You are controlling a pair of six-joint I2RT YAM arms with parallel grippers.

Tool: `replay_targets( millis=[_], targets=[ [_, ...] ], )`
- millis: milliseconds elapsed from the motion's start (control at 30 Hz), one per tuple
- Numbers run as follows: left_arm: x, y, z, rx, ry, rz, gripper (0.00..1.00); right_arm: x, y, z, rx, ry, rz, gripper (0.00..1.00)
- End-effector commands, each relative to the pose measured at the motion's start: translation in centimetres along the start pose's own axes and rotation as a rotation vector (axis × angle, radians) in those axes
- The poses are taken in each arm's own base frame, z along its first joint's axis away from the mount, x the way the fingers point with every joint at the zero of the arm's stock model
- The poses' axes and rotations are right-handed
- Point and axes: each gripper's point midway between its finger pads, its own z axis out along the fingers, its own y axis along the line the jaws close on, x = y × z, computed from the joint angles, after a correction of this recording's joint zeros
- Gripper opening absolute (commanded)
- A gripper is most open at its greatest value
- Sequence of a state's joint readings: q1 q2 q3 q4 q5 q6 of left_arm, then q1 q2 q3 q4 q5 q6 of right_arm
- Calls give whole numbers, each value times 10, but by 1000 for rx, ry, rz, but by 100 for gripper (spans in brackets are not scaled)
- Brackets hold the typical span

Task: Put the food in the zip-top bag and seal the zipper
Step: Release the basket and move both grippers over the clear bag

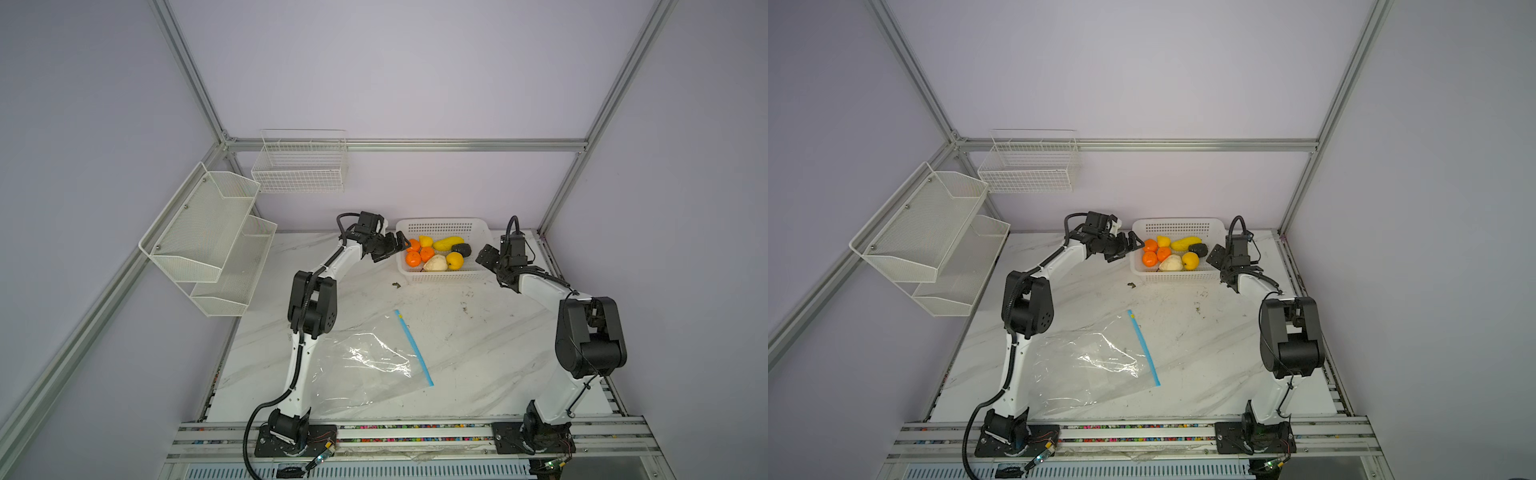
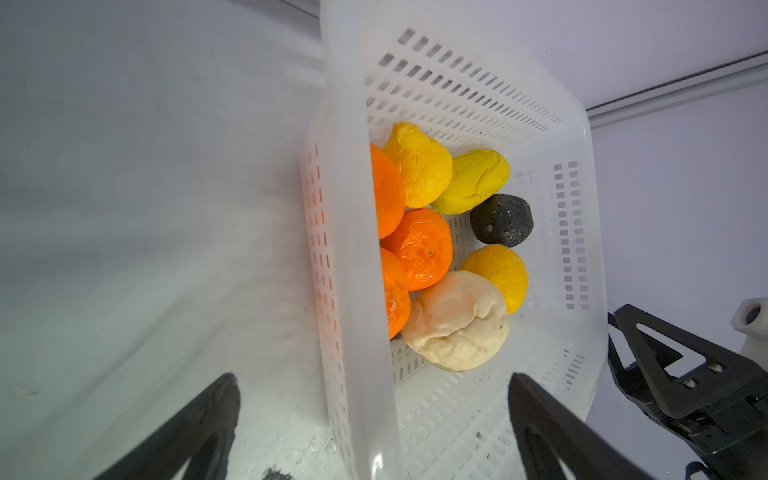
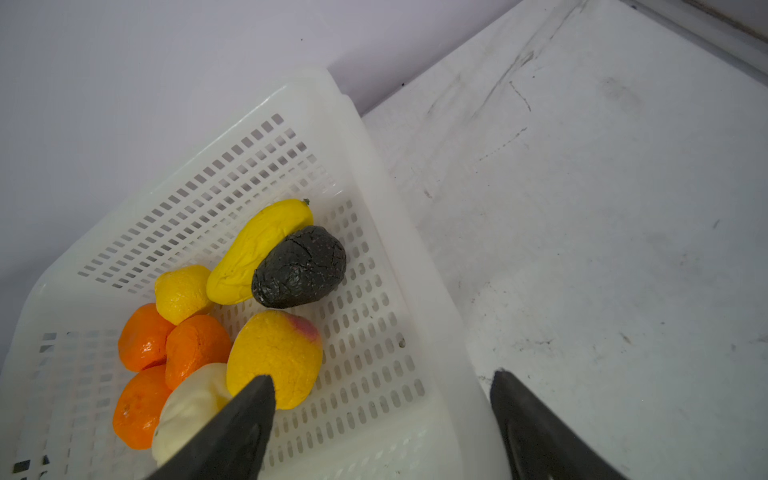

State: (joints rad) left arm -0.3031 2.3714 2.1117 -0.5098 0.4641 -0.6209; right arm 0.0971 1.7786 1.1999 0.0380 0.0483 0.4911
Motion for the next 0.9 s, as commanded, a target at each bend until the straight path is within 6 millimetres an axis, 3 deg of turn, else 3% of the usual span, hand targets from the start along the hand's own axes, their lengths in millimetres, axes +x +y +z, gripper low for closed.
replay_targets(
  millis=[0,100,200,333,433,500,600,767,867],
  targets=[
    [-11,-7,-32,-40,-46,74,100,-29,9,-19,9,-73,-18,87],
    [-21,-11,-58,-54,-89,88,100,-44,19,-33,-21,-107,-19,87],
    [-23,-14,-85,-71,-121,101,100,-52,42,-48,-109,-107,-35,89],
    [0,-18,-115,-80,-107,97,100,-38,74,-72,-182,-94,-100,88],
    [35,-13,-136,-99,-57,77,100,3,113,-93,-280,-52,-203,88],
    [63,-10,-150,-102,-13,65,100,41,142,-106,-370,8,-257,86],
    [106,-1,-173,-147,58,50,100,85,165,-118,-452,108,-329,84],
    [166,6,-209,-166,118,-8,100,145,183,-140,-585,221,-444,81],
    [203,-17,-212,-68,206,-23,100,188,179,-137,-602,368,-483,81]
  ],
)
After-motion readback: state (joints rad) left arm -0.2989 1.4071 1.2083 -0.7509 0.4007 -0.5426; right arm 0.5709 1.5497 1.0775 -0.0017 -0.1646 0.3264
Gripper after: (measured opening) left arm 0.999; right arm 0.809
